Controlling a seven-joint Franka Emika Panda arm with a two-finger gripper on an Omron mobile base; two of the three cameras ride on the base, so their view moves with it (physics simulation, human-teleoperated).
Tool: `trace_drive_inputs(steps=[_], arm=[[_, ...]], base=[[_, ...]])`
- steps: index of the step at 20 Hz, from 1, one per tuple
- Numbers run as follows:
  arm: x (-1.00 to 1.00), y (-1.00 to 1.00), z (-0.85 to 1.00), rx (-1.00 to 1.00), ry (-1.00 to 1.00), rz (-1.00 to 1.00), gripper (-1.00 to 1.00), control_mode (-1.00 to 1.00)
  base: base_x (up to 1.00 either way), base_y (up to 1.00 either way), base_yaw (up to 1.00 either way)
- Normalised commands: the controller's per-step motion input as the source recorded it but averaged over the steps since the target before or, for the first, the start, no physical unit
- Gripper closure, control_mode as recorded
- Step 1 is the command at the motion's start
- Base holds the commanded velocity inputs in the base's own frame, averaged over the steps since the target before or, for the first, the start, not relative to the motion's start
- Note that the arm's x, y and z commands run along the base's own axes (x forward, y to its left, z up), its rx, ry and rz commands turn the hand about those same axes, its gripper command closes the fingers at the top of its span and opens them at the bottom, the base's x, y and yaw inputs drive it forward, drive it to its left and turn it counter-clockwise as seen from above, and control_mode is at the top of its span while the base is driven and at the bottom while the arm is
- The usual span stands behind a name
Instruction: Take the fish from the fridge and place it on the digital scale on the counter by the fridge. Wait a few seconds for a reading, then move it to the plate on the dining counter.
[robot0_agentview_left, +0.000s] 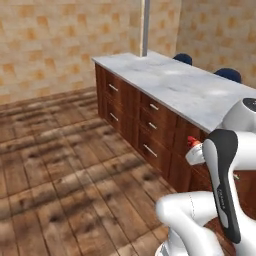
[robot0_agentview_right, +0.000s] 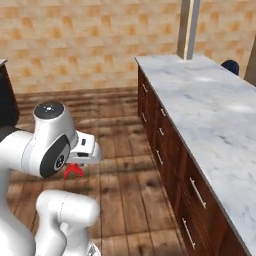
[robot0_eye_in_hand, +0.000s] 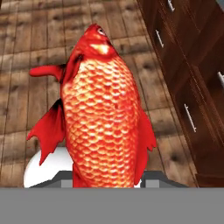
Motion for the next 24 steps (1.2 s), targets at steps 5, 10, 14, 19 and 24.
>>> trace_drive_inputs(steps=[5, 10, 14, 19, 24], arm=[[0.00, 0.00, 0.00, 0.00, 0.00, 0.00, 1.00, 1.00], [0.00, 0.00, 0.00, 0.00, 0.00, 0.00, 1.00, 1.00], [0.00, 0.00, 0.00, 0.00, 0.00, 0.00, 1.00, 1.00], [0.00, 0.00, 0.00, 0.00, 0.00, 0.00, 1.00, 1.00], [0.00, 0.00, 0.00, 0.00, 0.00, 0.00, 1.00, 1.00]], base=[[1.00, 0.33, 0.04], [1.00, 0.67, 0.00], [1.00, 0.94, -0.06], [1.00, 0.99, -0.14], [1.00, 0.96, -0.20]])
